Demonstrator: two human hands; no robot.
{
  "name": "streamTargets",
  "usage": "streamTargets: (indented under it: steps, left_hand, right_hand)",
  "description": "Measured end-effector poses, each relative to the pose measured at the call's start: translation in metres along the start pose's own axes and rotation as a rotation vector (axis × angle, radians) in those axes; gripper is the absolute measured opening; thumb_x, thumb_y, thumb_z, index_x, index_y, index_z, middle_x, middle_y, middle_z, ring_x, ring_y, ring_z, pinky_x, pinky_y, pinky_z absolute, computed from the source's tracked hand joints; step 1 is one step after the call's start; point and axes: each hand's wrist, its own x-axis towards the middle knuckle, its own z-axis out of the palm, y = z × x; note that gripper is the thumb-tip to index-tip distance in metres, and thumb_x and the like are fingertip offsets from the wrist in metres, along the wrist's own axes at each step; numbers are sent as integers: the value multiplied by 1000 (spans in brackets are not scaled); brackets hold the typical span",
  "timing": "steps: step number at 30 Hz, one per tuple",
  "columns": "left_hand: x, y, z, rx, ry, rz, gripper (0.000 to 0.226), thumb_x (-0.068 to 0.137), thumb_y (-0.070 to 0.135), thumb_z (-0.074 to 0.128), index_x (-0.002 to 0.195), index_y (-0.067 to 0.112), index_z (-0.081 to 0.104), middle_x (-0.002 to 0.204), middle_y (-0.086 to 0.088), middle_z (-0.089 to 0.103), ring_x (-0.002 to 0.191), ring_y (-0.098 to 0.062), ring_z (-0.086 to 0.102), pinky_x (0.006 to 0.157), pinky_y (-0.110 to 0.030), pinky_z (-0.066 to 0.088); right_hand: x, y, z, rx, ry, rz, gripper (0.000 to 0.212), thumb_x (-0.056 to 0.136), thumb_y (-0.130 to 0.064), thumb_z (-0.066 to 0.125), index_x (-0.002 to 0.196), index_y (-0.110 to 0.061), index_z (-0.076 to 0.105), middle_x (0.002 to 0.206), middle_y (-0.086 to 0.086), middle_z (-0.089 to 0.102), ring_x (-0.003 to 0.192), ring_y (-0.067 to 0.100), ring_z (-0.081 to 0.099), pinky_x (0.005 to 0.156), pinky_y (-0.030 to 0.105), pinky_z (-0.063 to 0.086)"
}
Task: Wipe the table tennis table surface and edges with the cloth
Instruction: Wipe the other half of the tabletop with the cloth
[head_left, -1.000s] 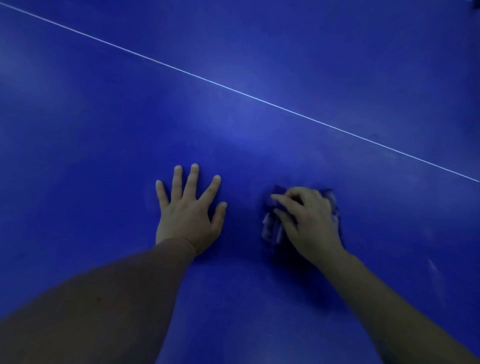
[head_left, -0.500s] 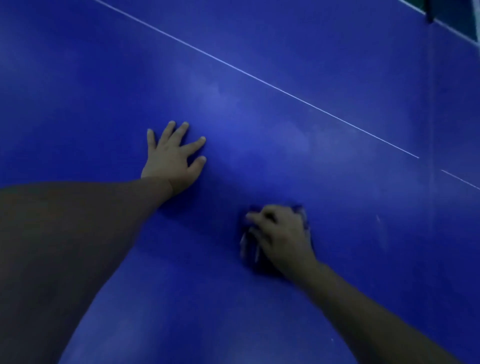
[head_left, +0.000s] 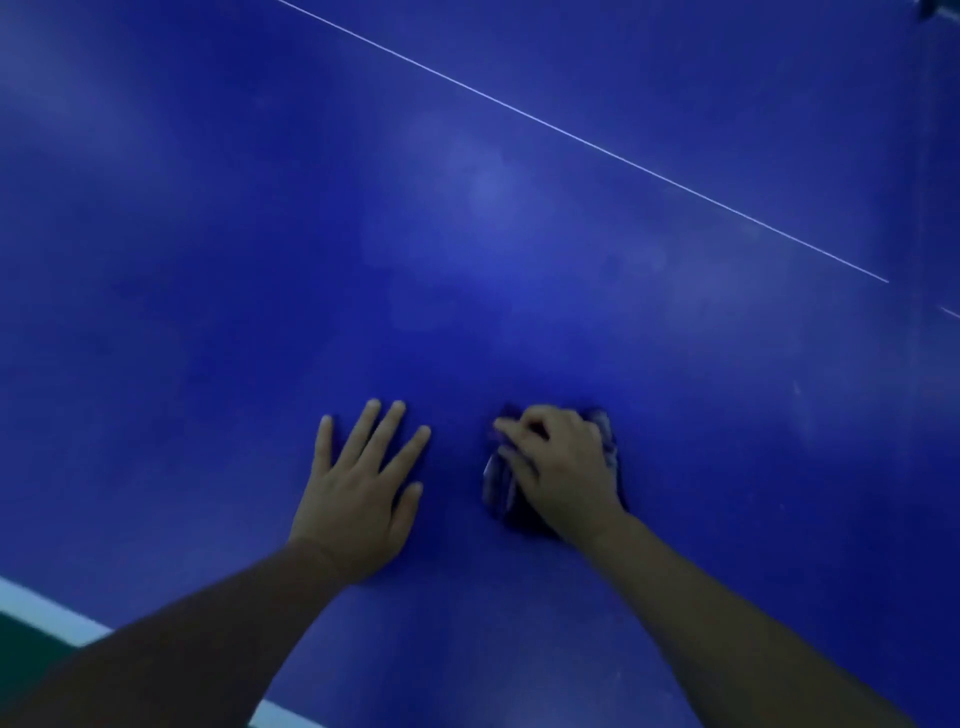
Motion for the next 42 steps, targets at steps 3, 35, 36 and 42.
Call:
streamTargets:
  steps: [3,35,36,42]
  left_hand:
    - [-12,-4,8,42,-27,-20,59,101,46,29,156,27,35,166,-3,23,155,-29,14,119,-65,12]
    - [-135,3,27,-5,-53,-52,62,102,47,19,157,20,29,167,-13,17,155,-31,4,121,-62,3]
    - [-133,3,26,1,-55,-50,62,102,48,18,157,20,29,167,-13,16,155,-32,4,121,-63,4]
    - [-134,4,25,22,-66,67,65,101,58,19,157,26,29,168,-11,14,155,-35,0,120,-64,-4]
  right_hand:
    - [40,-8,10,-25,63,321,29,96,-30,63,122,-20,71,113,5,61,100,32,57,82,47,44]
    - [-142,-166,47,-29,97,230,27,95,-32,60,117,-24,72,107,2,63,92,25,58,73,39,44]
    - [-158,-172,48,-21,95,210,27,96,-33,59,118,-25,72,107,2,63,92,24,58,73,39,43]
    - [-225,-126,12,-125,-2,148,29,94,-30,57,115,-20,74,103,7,63,84,30,60,70,40,44]
